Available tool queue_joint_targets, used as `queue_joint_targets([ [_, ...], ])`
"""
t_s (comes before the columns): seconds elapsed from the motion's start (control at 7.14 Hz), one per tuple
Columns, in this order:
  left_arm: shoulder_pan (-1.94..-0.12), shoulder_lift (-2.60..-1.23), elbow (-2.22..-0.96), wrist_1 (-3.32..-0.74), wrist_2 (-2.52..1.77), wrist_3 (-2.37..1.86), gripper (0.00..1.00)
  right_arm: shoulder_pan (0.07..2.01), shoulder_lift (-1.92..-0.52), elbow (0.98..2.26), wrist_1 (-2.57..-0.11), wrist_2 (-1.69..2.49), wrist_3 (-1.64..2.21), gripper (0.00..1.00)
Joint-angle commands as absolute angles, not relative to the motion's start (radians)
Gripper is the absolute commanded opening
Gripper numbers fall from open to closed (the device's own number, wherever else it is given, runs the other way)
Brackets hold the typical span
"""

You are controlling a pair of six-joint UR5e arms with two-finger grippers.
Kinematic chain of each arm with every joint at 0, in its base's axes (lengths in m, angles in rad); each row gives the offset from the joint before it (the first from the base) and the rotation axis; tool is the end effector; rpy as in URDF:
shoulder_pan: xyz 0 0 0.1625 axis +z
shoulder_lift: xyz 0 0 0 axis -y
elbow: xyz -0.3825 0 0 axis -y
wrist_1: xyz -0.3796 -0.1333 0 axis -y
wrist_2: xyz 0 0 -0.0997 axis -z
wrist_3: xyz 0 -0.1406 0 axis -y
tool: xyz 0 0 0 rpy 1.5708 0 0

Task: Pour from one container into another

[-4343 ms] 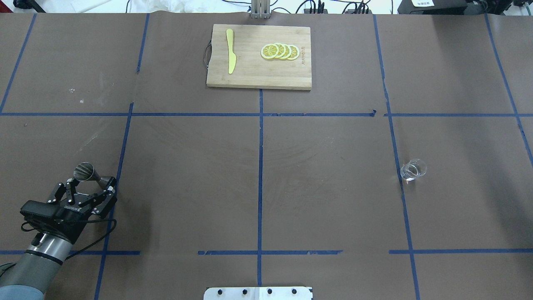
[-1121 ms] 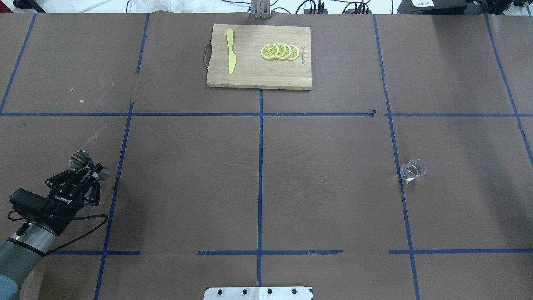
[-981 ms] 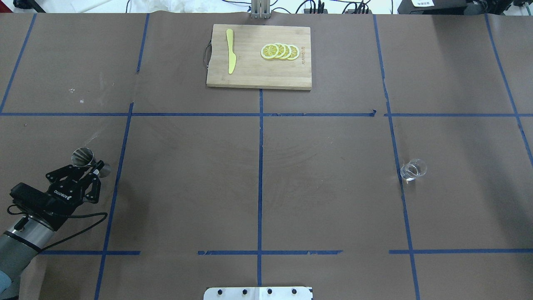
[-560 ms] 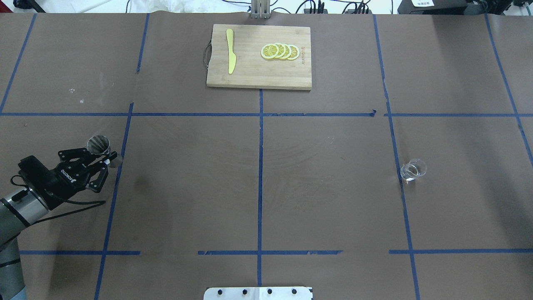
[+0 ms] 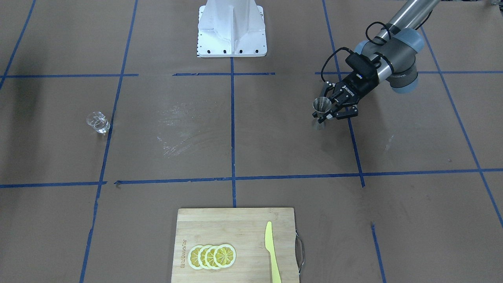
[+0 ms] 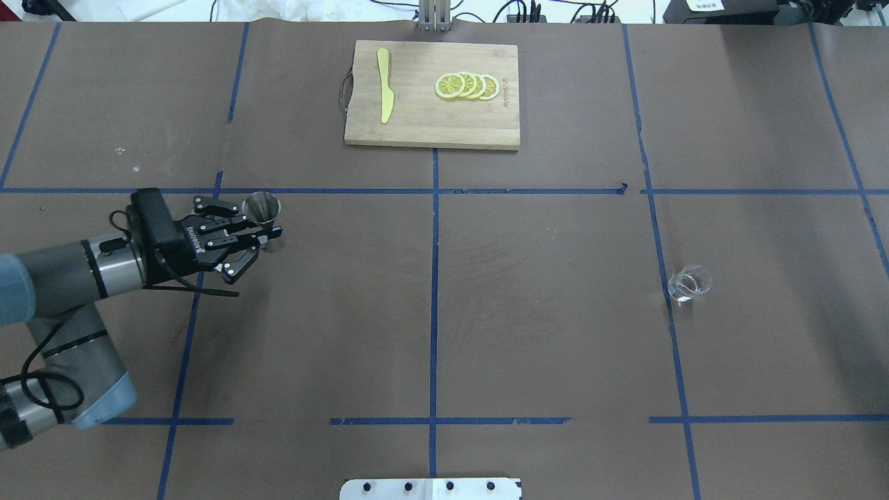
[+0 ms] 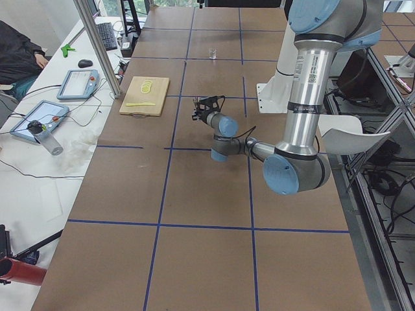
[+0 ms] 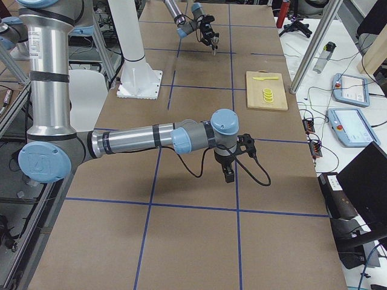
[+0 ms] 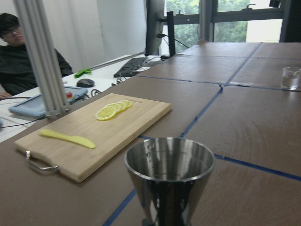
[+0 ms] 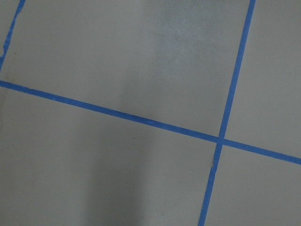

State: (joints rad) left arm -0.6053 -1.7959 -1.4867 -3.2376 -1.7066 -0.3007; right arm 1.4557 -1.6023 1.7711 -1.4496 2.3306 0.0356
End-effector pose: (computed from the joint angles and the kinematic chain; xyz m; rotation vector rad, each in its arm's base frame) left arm 0.4064 -0.4201 0.3524 1.4276 1.1701 0.5920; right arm -0.0197 -0.4878 0.5502 0.2185 -0.7738 -0.1853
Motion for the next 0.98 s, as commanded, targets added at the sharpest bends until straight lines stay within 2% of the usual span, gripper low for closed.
queue_joint_targets([
  [0.0, -0.646, -1.944, -1.474, -3.101, -1.870, -0.293, 0.00, 1.456, -1.603, 1.772, -1.450, 2.332, 0.037, 1.00],
  [0.42, -0.640, -2.175, -1.317, -3.051, -1.934, -0.180, 0.00, 1.456, -1.603, 1.775, -1.448, 2.332, 0.070, 1.00],
  [0.84, -0.617, -2.310, -1.209, -3.050, -1.936, -0.067, 0.00, 1.456, -1.603, 1.772, -1.450, 2.332, 0.081, 1.00],
])
